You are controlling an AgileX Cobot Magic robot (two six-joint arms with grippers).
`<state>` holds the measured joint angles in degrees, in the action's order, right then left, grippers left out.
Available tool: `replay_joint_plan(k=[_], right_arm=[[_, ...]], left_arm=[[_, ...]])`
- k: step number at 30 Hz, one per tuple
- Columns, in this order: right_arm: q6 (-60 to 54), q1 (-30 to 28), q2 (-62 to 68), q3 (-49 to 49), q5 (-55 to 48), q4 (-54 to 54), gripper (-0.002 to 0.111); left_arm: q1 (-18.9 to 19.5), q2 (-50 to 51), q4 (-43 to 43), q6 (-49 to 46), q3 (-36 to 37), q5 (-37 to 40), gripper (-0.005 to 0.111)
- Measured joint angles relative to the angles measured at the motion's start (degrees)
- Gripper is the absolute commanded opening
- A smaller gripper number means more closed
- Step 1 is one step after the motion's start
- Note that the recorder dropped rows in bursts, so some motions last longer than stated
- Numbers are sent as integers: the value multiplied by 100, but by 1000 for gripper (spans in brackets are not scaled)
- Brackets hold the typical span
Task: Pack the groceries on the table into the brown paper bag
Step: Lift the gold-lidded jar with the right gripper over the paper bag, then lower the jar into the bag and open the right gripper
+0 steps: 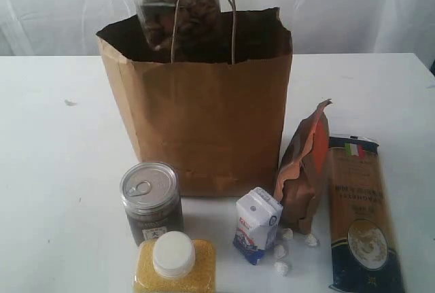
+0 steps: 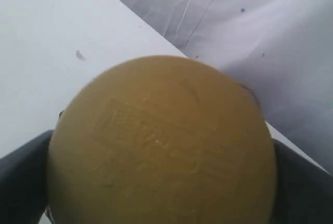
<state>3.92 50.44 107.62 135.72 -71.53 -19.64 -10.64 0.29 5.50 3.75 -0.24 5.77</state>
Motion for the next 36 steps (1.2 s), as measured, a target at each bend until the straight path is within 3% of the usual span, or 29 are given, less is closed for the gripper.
replay_joint_plan(k=[16,27,36], right_arm=[[392,-53,253,-794,11,14,0],[588,-895,233,-1656,30,886,0],[456,-1076,401,-1989,78,1161,0]], left_arm=[[0,0,0,0,0,0,0],[0,0,0,0,0,0,0],[0,0,0,0,0,0,0]])
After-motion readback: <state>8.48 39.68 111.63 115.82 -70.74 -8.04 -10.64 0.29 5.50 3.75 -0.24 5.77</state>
